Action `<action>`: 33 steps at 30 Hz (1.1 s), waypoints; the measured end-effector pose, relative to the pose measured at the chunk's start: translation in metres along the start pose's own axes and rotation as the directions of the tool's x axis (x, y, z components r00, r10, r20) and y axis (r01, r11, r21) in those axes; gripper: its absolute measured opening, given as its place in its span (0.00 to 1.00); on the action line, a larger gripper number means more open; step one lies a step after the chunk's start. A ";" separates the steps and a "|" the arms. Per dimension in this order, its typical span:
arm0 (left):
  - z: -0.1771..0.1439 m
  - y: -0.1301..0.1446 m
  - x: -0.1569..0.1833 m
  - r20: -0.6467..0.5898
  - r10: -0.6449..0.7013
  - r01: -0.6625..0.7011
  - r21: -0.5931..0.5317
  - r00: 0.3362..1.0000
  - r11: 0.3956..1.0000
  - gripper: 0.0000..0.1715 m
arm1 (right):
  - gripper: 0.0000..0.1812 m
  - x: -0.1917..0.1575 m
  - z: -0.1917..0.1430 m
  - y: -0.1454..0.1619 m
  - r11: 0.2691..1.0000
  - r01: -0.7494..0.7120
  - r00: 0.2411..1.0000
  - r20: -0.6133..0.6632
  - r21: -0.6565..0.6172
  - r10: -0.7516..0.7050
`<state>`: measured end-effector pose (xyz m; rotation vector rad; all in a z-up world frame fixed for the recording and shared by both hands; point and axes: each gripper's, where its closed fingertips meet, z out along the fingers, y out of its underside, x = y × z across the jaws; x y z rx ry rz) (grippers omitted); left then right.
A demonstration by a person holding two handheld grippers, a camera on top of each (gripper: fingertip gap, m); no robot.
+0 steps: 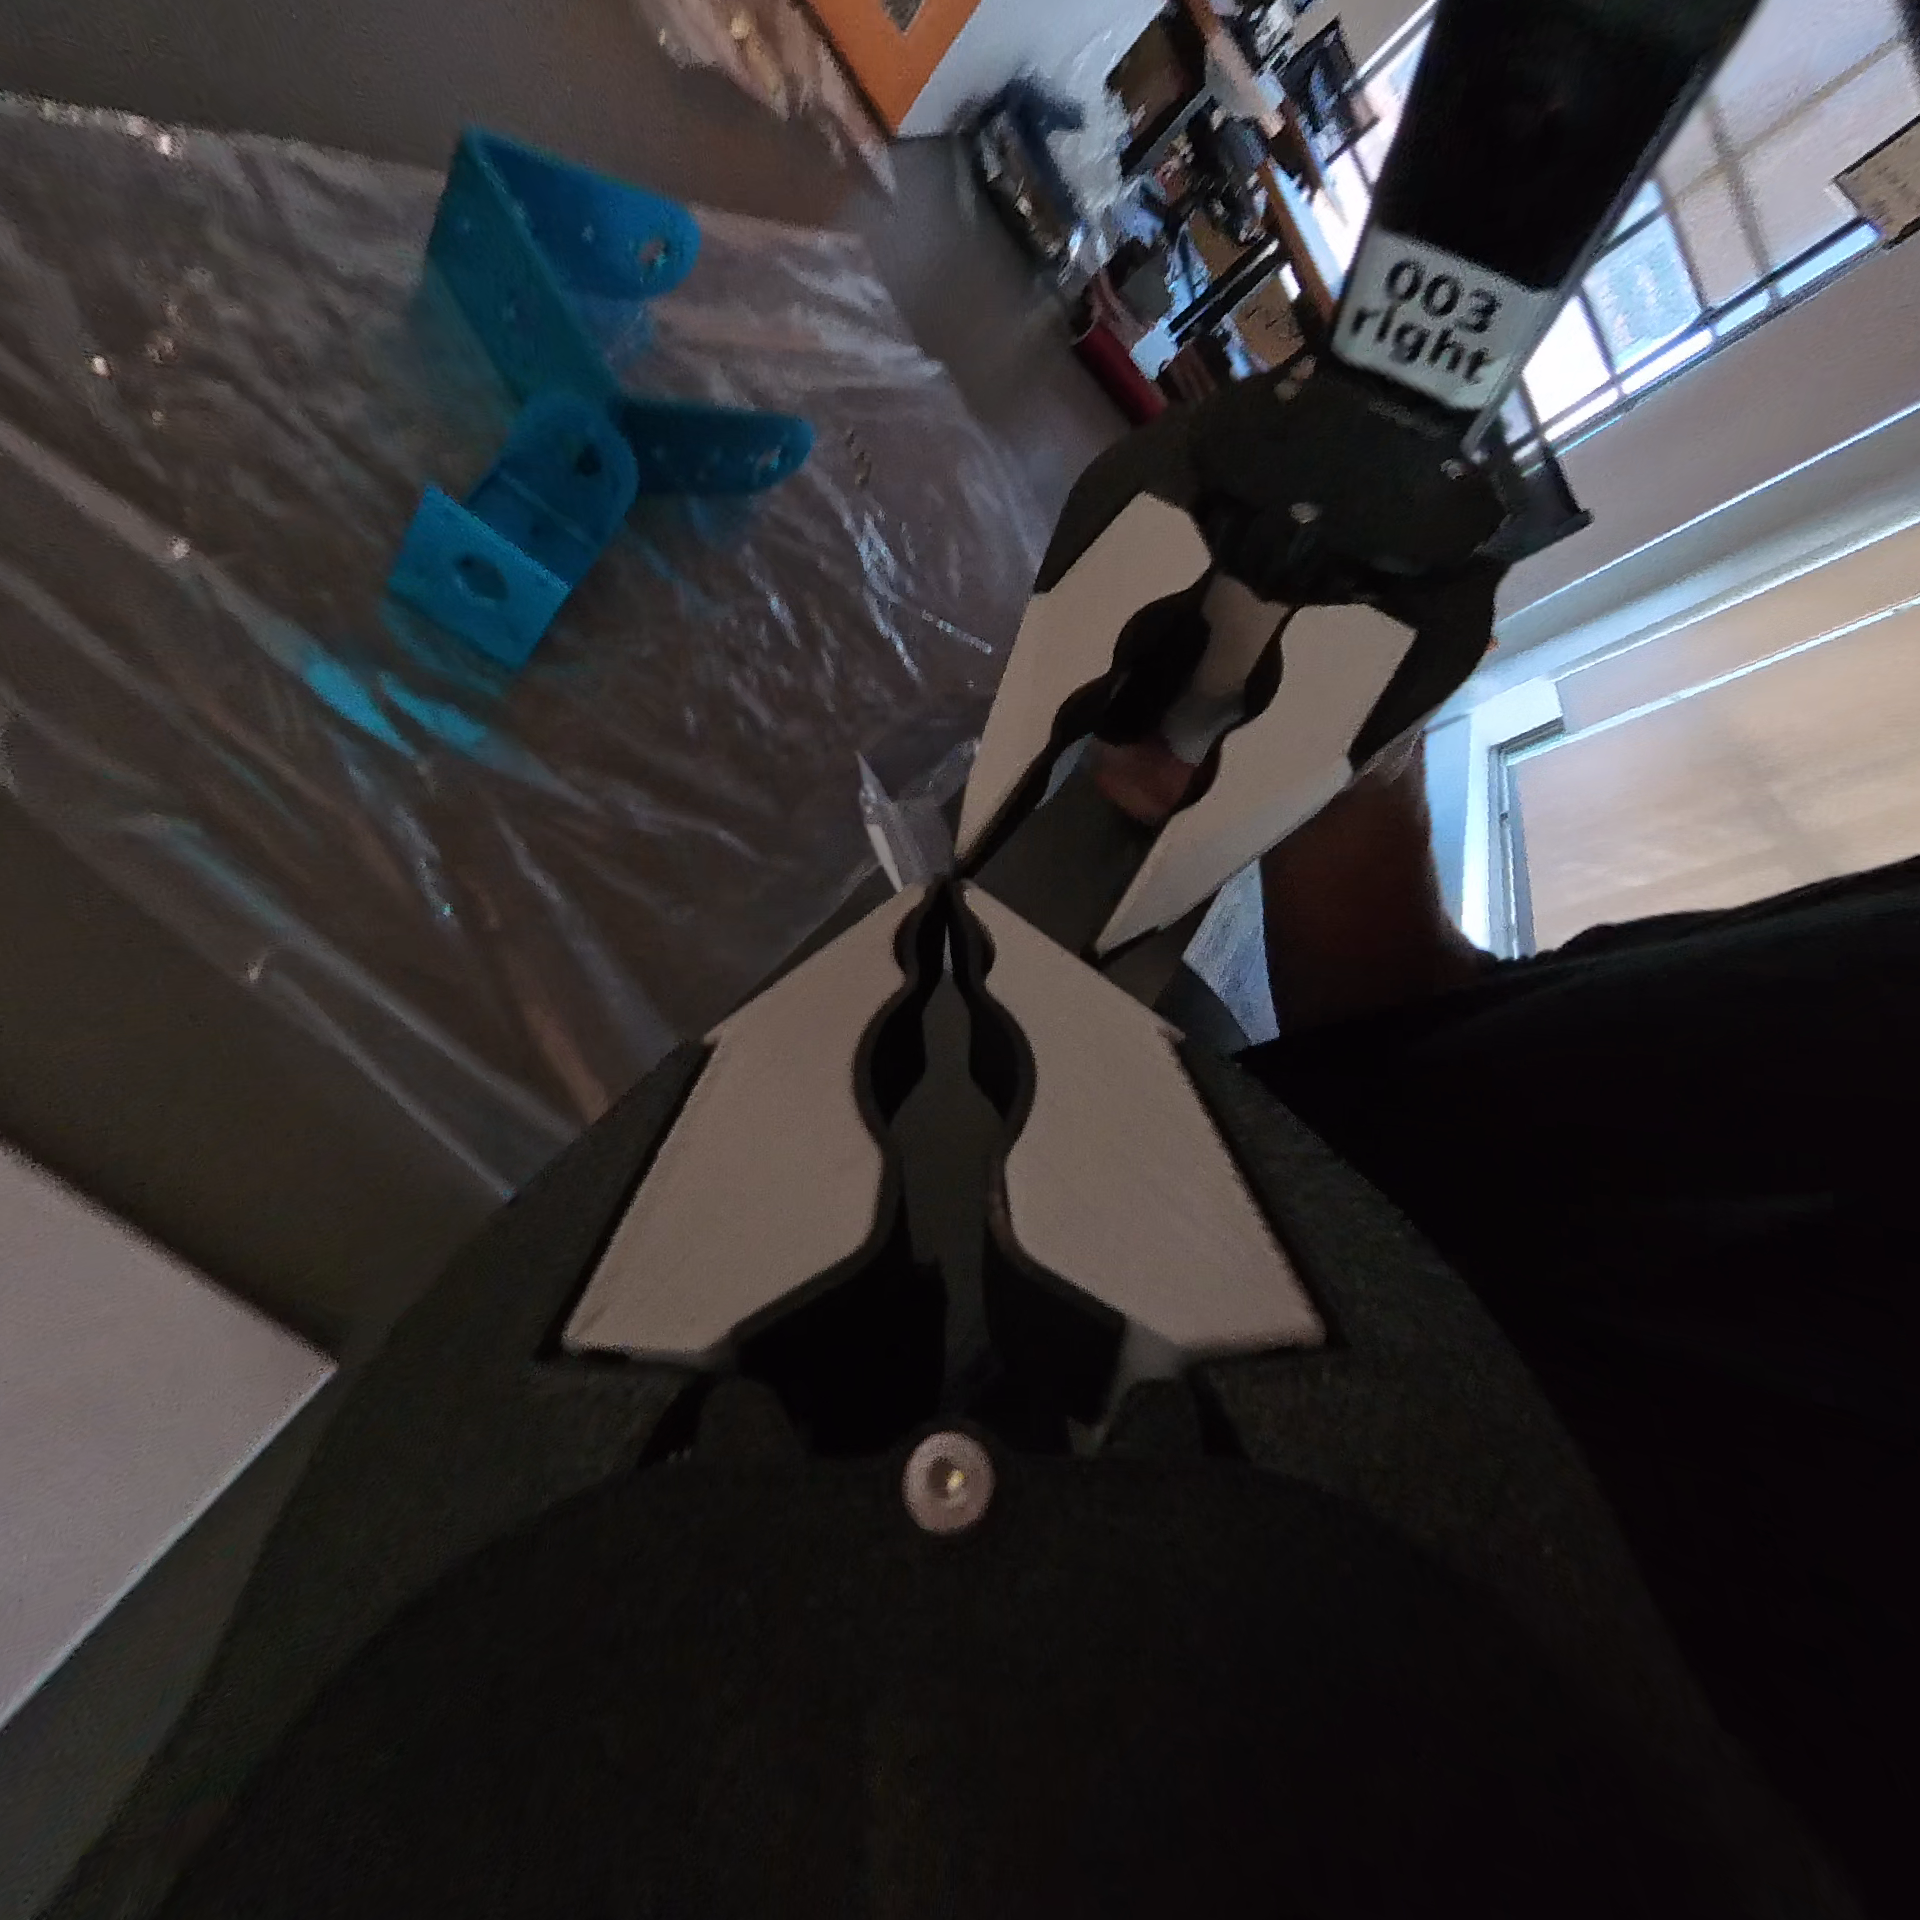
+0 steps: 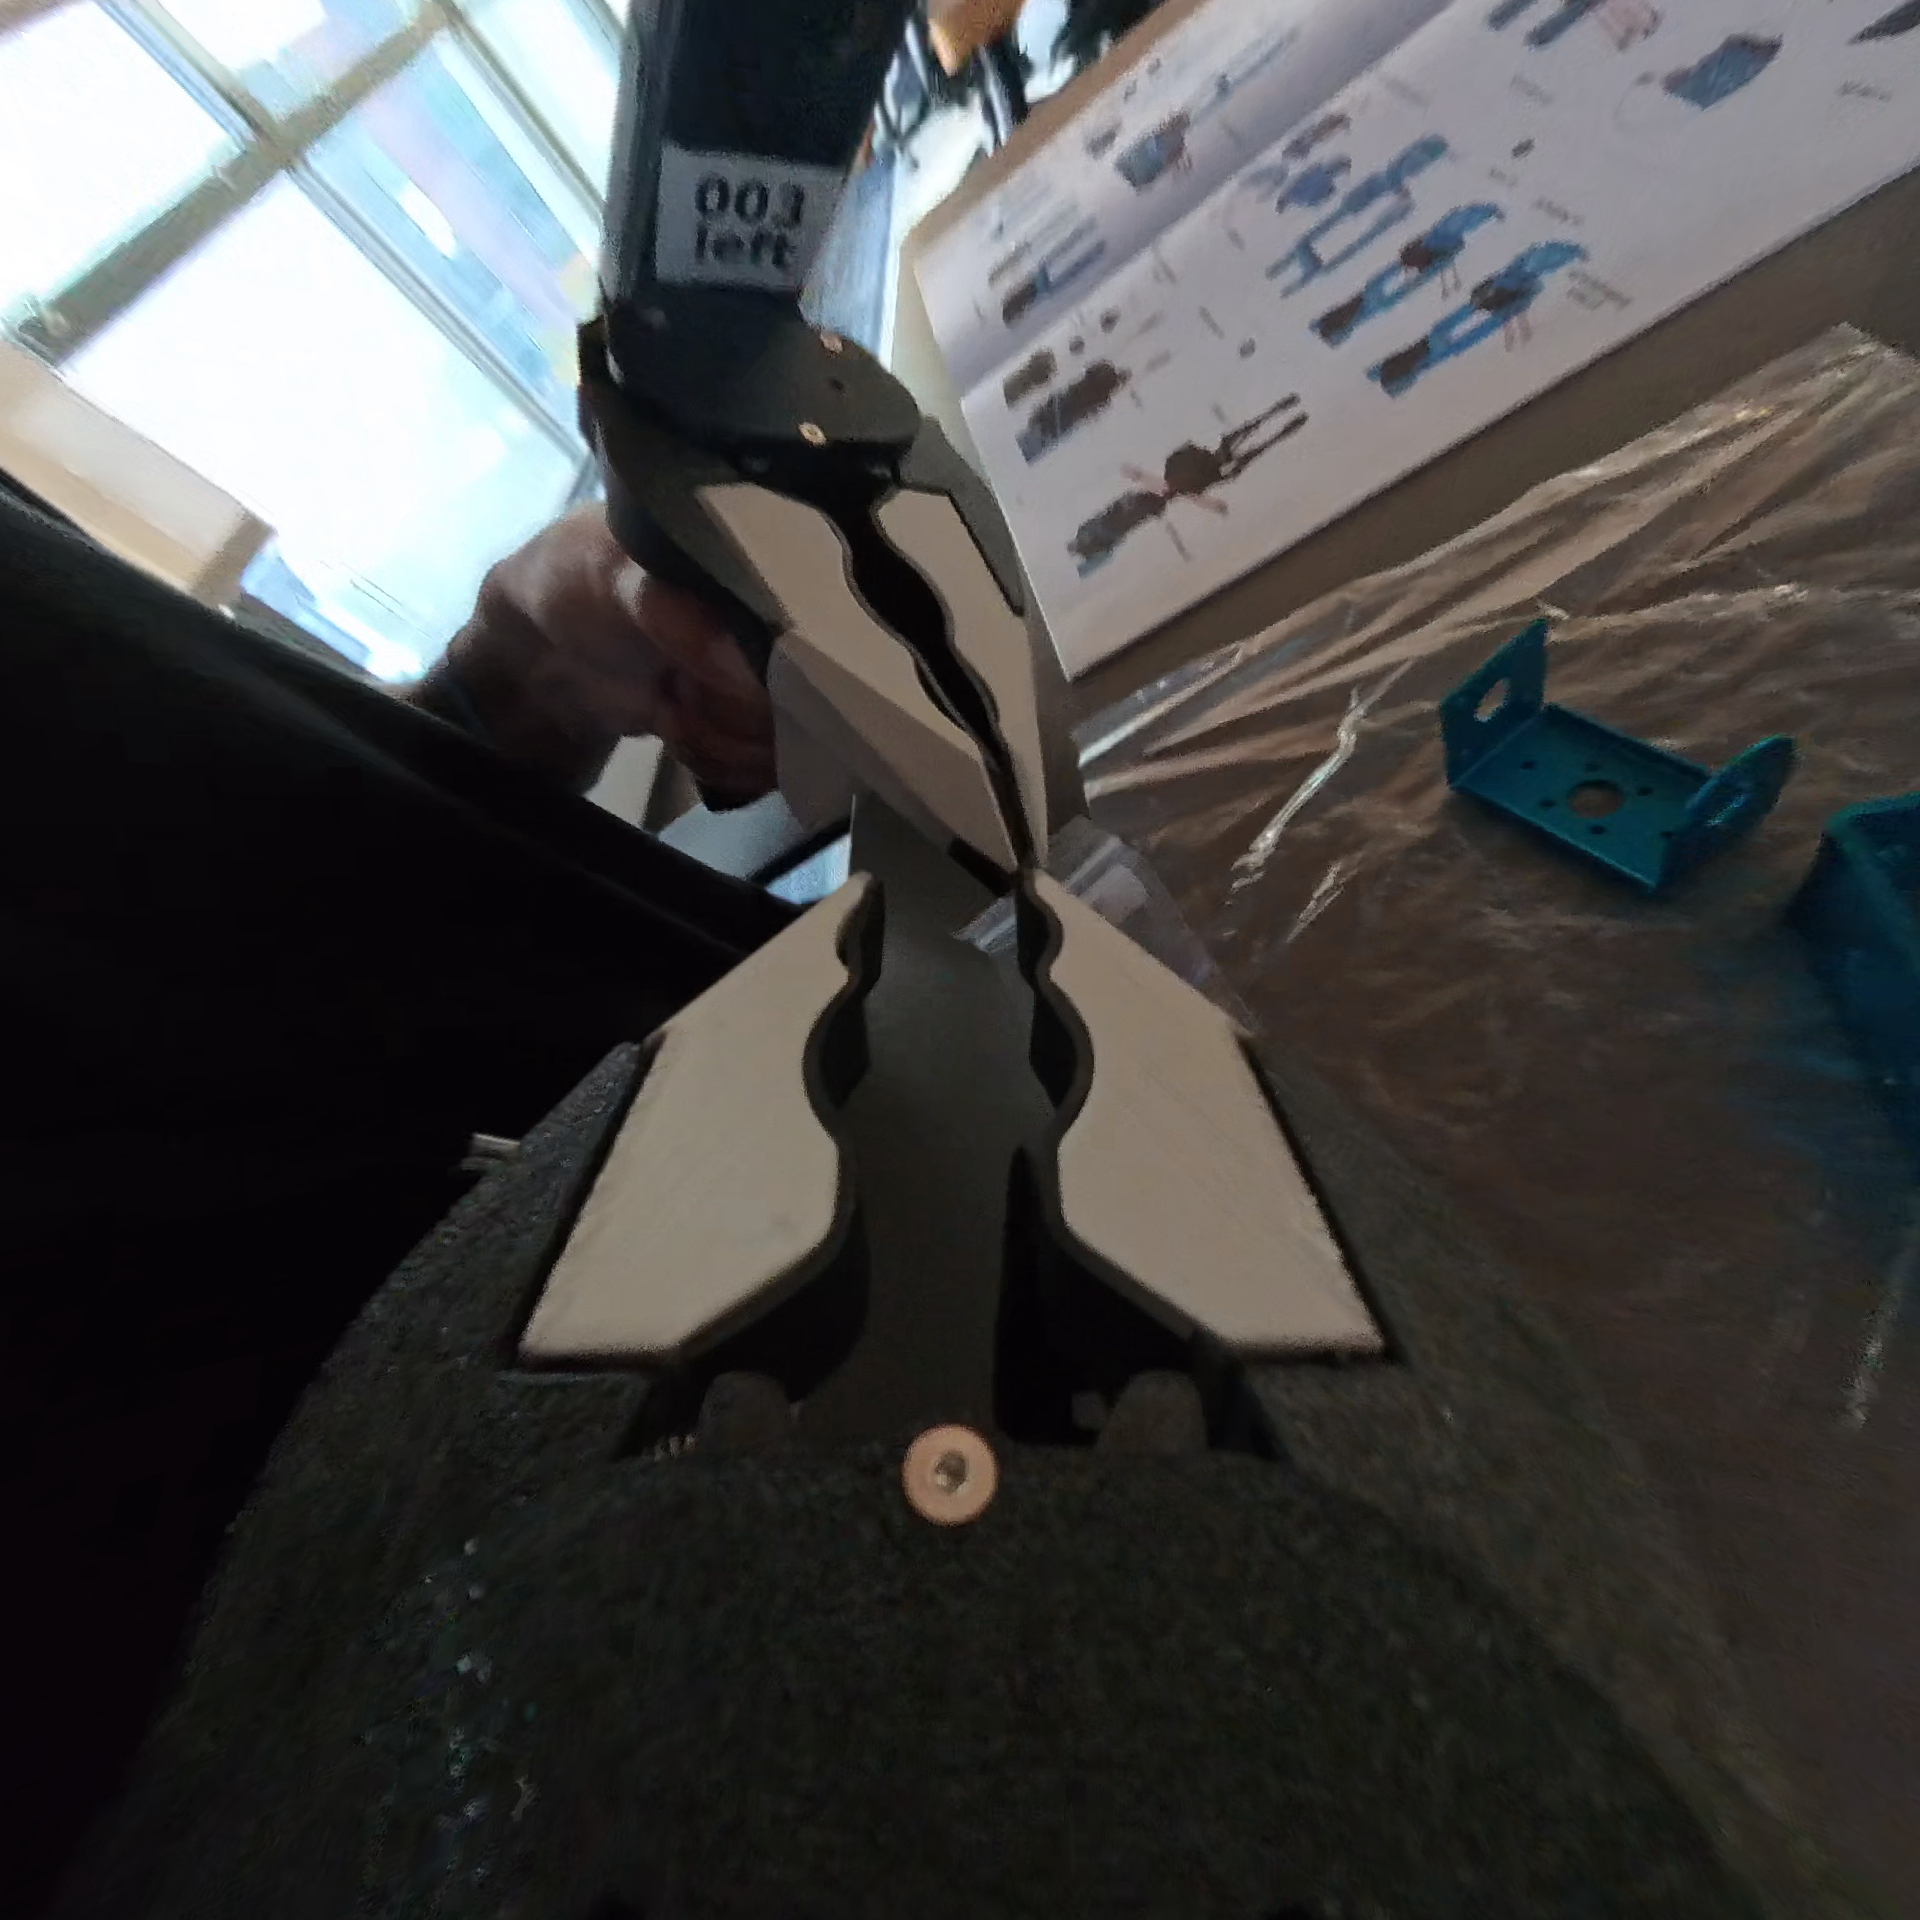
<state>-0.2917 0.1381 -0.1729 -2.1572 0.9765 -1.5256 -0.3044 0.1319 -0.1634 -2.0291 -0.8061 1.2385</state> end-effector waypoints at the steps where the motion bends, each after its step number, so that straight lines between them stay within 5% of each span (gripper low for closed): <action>1: -0.001 -0.005 0.002 -0.010 0.008 -0.008 0.018 1.000 1.000 0.00 | 0.14 0.000 -0.003 -0.003 1.000 -0.016 1.000 0.004 0.023 0.016; 8: 0.006 -0.025 0.018 -0.072 0.085 -0.081 0.060 0.994 0.995 0.00 | 0.16 0.008 -0.023 -0.014 0.992 -0.066 0.997 -0.023 0.109 0.069; 19: 0.014 -0.039 0.054 -0.257 0.154 -0.130 0.107 0.954 0.986 0.00 | 0.07 -0.011 -0.051 -0.031 0.940 -0.233 0.958 0.224 0.251 0.178; 22: 0.014 -0.040 0.053 -0.239 0.181 -0.157 0.115 0.954 0.981 0.00 | 0.00 -0.006 -0.057 -0.032 0.936 -0.216 0.966 0.201 0.277 0.164; 33: 0.016 -0.040 0.026 -0.122 0.200 -0.187 0.110 0.972 0.976 0.00 | 0.00 0.024 -0.052 -0.020 0.959 -0.183 0.976 -0.073 0.216 0.203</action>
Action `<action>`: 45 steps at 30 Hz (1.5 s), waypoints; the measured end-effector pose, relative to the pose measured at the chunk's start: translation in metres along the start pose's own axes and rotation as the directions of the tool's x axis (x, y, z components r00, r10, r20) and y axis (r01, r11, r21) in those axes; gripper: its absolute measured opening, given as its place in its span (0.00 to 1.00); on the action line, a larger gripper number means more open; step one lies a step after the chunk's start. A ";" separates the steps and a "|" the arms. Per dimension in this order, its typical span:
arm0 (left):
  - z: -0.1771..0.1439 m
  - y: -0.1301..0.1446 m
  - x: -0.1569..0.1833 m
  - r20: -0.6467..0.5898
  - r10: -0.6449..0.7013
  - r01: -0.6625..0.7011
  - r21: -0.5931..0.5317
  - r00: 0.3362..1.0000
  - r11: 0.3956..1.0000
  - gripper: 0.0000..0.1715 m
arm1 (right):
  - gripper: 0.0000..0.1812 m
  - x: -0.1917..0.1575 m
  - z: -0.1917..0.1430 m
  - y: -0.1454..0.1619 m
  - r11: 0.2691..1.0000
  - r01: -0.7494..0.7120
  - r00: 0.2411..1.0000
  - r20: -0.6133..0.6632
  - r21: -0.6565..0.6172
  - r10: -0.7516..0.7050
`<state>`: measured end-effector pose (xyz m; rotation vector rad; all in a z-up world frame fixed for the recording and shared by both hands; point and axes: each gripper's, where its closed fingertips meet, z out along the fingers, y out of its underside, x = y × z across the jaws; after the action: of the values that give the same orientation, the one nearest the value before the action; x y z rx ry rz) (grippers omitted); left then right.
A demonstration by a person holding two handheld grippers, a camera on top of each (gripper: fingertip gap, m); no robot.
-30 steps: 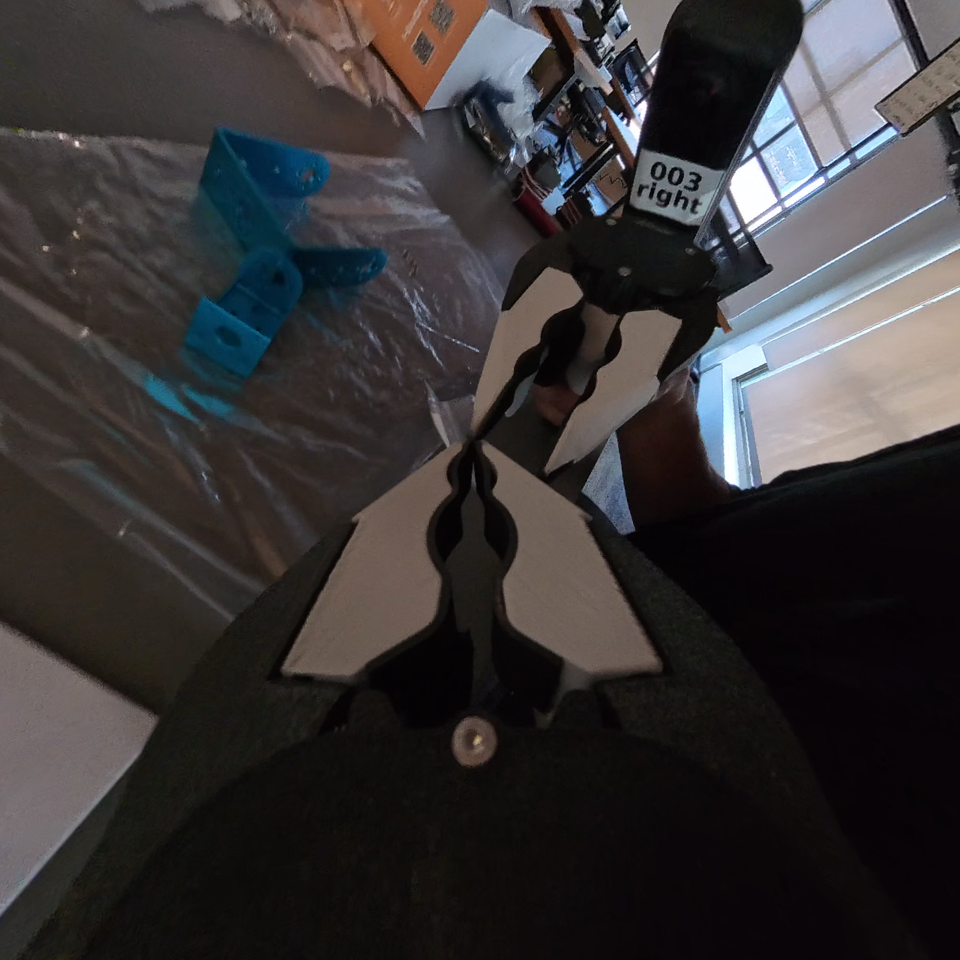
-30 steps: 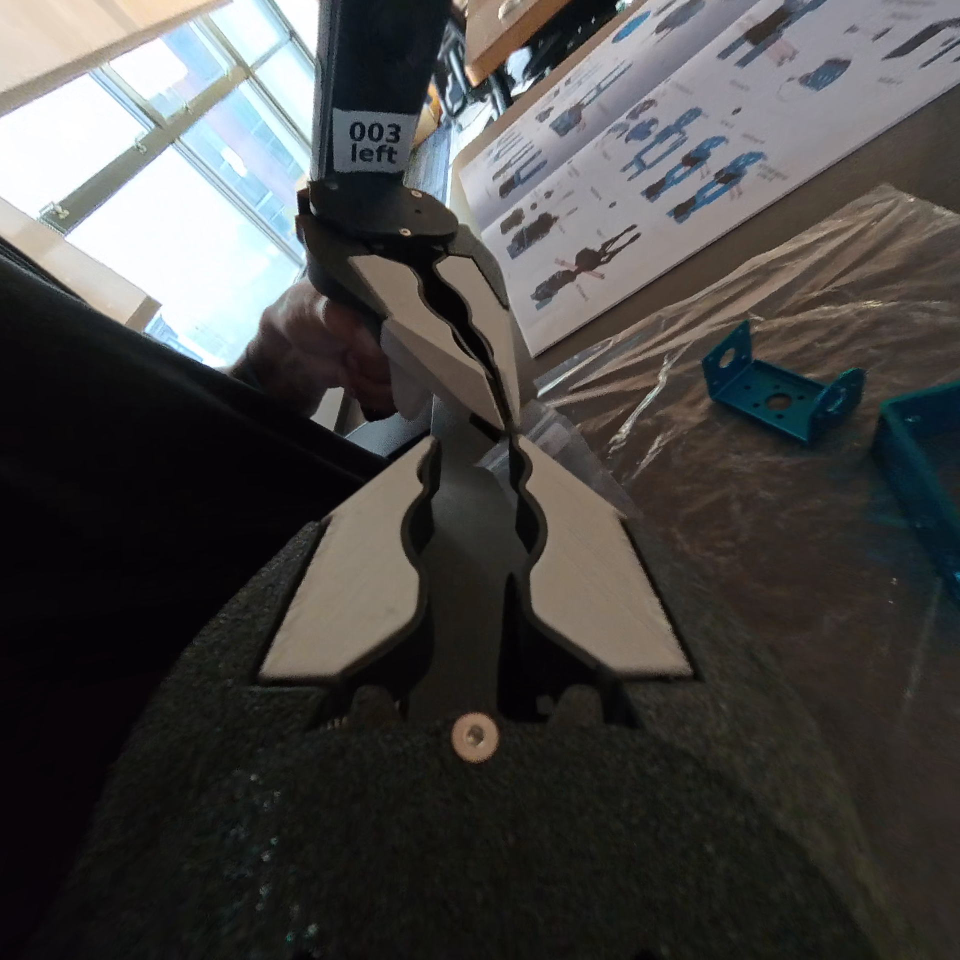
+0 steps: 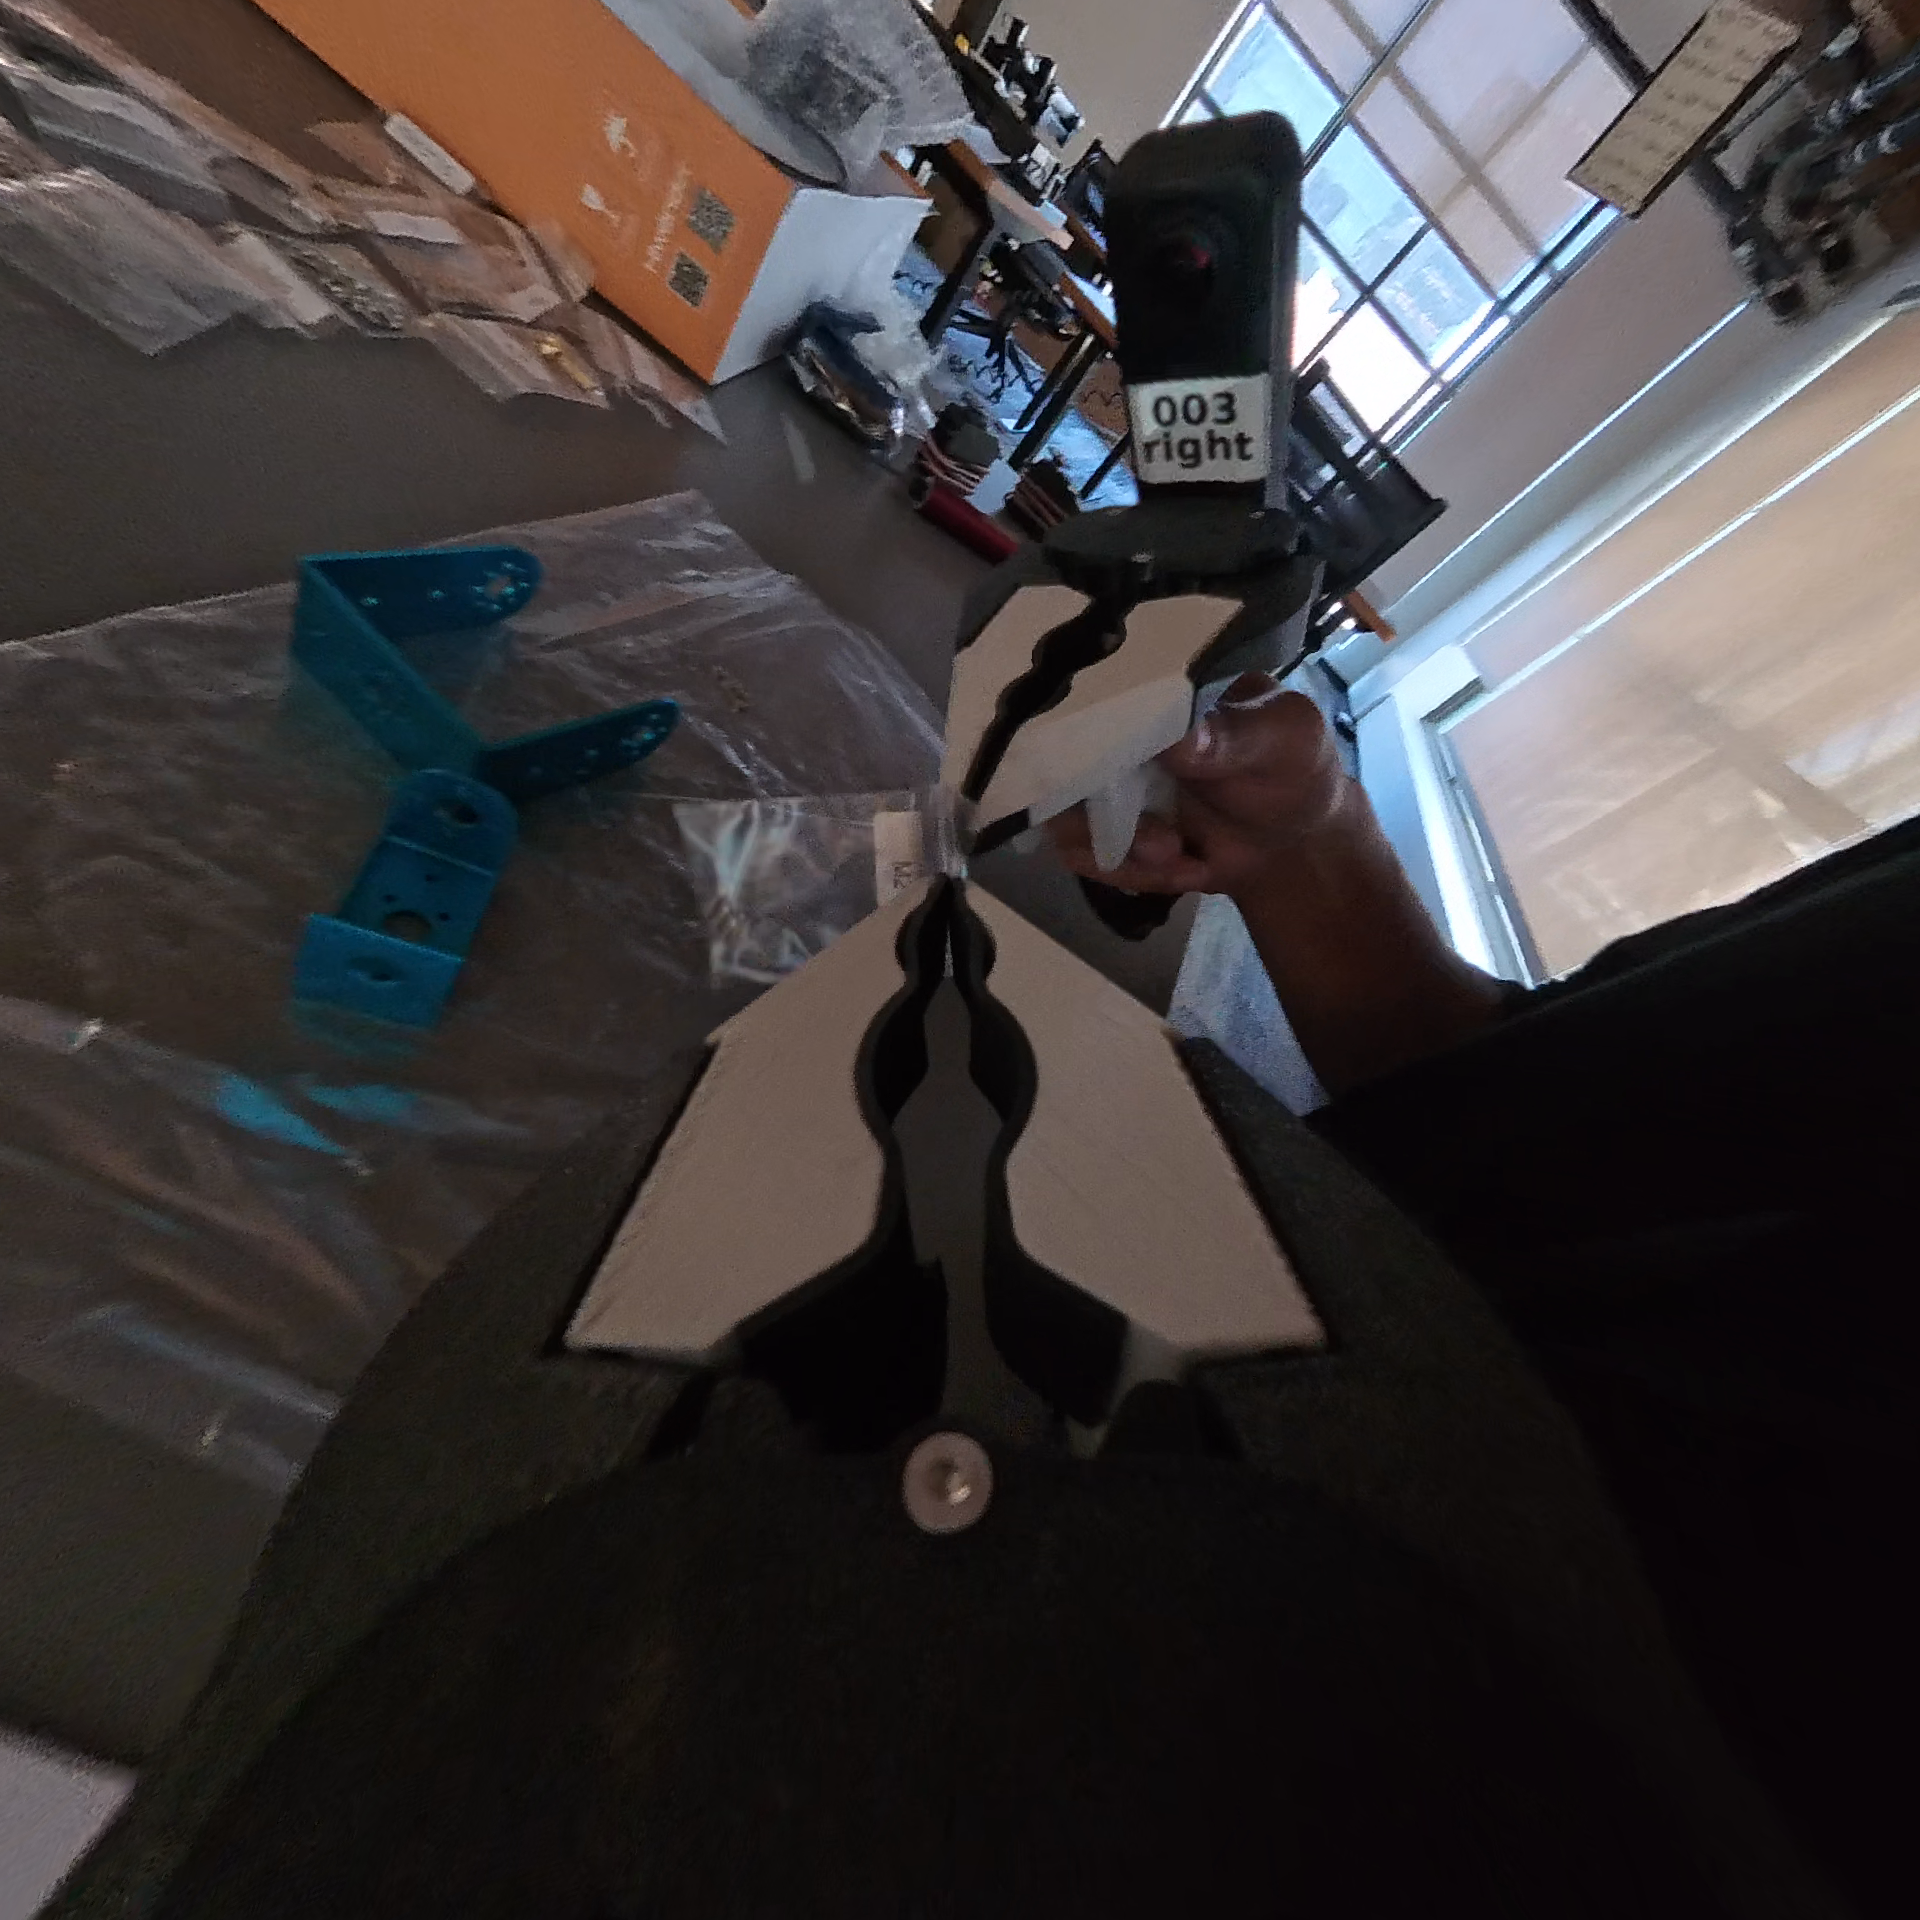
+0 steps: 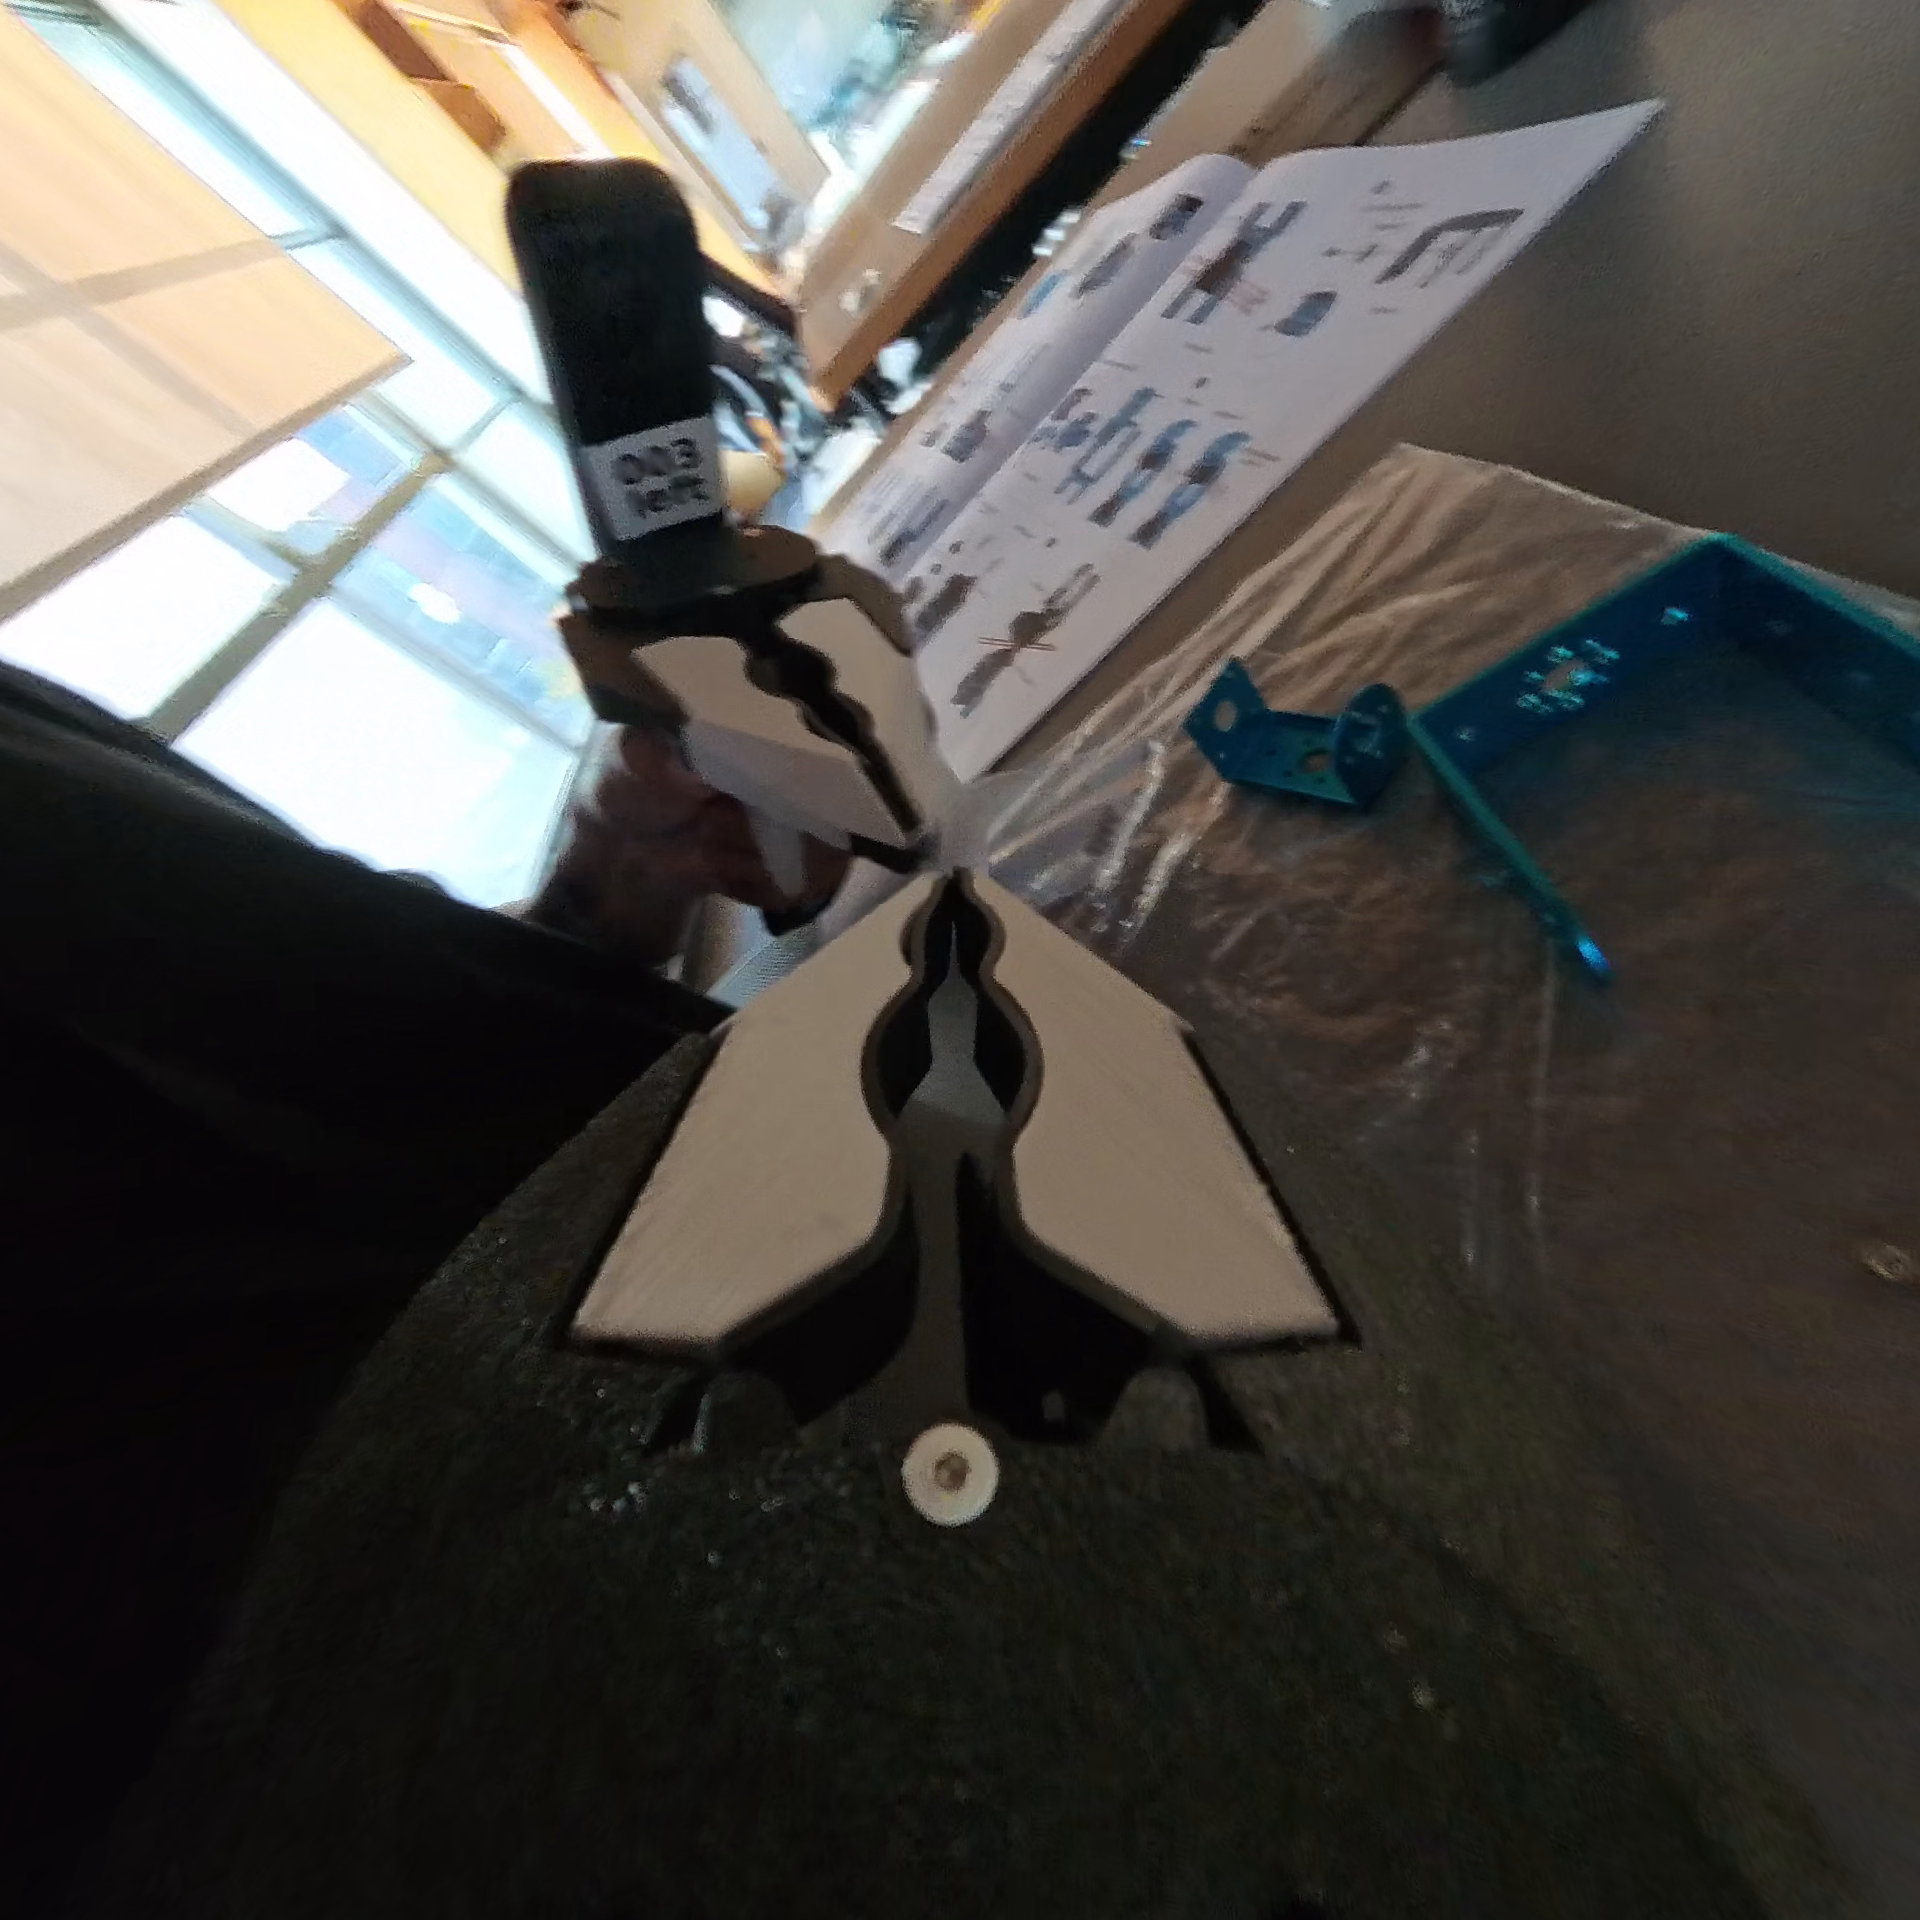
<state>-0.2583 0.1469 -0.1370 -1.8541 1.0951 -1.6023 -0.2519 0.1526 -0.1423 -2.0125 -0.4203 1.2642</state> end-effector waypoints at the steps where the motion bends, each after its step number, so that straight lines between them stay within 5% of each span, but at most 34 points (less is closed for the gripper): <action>1: 0.000 0.001 -0.004 0.025 0.007 -0.007 -0.001 1.000 1.000 0.00 | 0.00 0.014 -0.001 0.002 1.000 0.003 0.995 -0.102 -0.012 -0.004; 3: -0.004 0.002 -0.014 0.081 0.023 -0.023 -0.009 0.996 1.000 0.00 | 0.00 0.033 -0.012 0.003 0.999 0.029 0.972 -0.232 -0.021 -0.033; 9: 0.000 0.003 -0.026 0.130 -0.002 0.006 -0.028 0.991 1.000 0.00 | 0.00 0.021 -0.010 -0.002 1.000 0.009 0.983 -0.185 0.006 -0.008; 14: 0.019 -0.003 -0.005 -0.033 -0.092 0.093 0.025 0.995 0.995 0.22 | 0.00 0.011 0.001 -0.008 0.999 -0.003 0.993 -0.118 0.034 0.007; 27: 0.014 -0.011 -0.007 -0.062 -0.108 0.113 0.089 0.992 0.990 0.00 | 0.00 0.006 -0.002 -0.008 0.999 -0.006 0.996 -0.091 0.042 0.009; 40: 0.015 -0.003 -0.012 0.042 0.030 -0.031 0.022 0.999 0.999 0.00 | 0.00 0.007 0.002 -0.003 1.000 0.024 0.991 -0.134 0.012 -0.022; 45: 0.013 0.000 -0.034 0.244 0.100 -0.098 -0.020 0.965 0.995 0.00 | 0.00 0.027 0.002 0.000 0.999 0.050 0.956 -0.289 0.017 -0.043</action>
<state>-0.2458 0.1723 -0.1601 -1.9095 1.0668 -1.2752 -0.2407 0.1700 -0.1602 -2.1125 -0.3069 0.9223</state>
